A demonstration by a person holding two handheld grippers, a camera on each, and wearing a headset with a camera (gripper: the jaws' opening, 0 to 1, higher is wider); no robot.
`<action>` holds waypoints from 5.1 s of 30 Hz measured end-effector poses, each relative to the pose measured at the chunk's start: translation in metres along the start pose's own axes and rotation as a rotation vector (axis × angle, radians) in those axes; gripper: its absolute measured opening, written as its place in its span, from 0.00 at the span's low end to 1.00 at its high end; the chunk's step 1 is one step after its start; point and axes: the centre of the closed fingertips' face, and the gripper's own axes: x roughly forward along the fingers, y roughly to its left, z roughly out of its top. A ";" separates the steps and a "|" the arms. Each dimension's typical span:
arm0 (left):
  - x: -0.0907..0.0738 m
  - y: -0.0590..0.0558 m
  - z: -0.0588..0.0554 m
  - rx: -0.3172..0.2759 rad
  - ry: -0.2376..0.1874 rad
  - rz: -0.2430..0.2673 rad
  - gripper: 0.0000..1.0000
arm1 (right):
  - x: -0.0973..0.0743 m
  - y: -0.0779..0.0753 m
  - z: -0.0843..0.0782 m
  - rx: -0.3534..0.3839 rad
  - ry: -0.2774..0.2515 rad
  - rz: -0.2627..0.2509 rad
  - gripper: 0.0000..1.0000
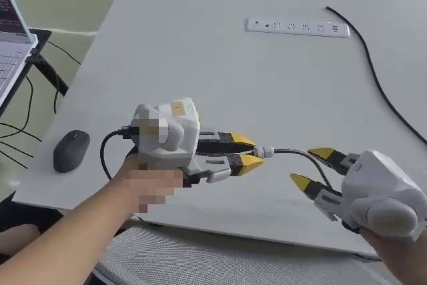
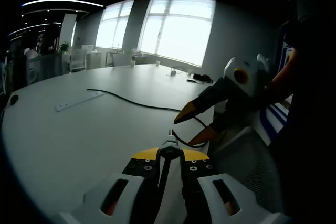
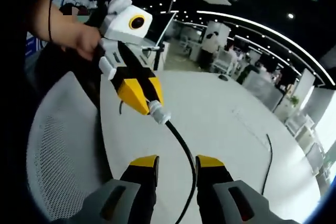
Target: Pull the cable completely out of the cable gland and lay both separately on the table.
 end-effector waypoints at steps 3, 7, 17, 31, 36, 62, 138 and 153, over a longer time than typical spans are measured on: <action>-0.002 -0.001 -0.001 0.001 0.004 -0.003 0.15 | 0.004 0.002 0.010 -0.078 -0.003 0.008 0.24; -0.004 -0.002 -0.003 0.001 0.008 -0.004 0.15 | 0.011 0.006 0.016 -0.135 -0.001 0.025 0.22; -0.004 -0.007 -0.010 0.010 0.032 -0.017 0.15 | 0.020 0.019 0.016 -0.244 0.024 0.065 0.12; 0.001 -0.006 -0.011 0.029 0.037 -0.031 0.15 | 0.021 0.019 0.016 -0.245 0.025 0.059 0.01; 0.001 -0.005 -0.009 0.028 0.026 -0.026 0.15 | 0.021 0.017 0.017 -0.218 0.020 0.050 0.01; -0.001 -0.004 -0.002 0.047 0.004 -0.010 0.15 | 0.019 -0.014 -0.028 0.090 0.079 -0.027 0.00; -0.010 0.004 0.005 0.019 -0.029 0.007 0.15 | 0.013 -0.018 -0.106 0.570 0.214 -0.072 0.15; -0.009 -0.002 0.007 0.012 -0.025 0.002 0.15 | 0.013 -0.015 -0.026 0.196 0.027 0.022 0.26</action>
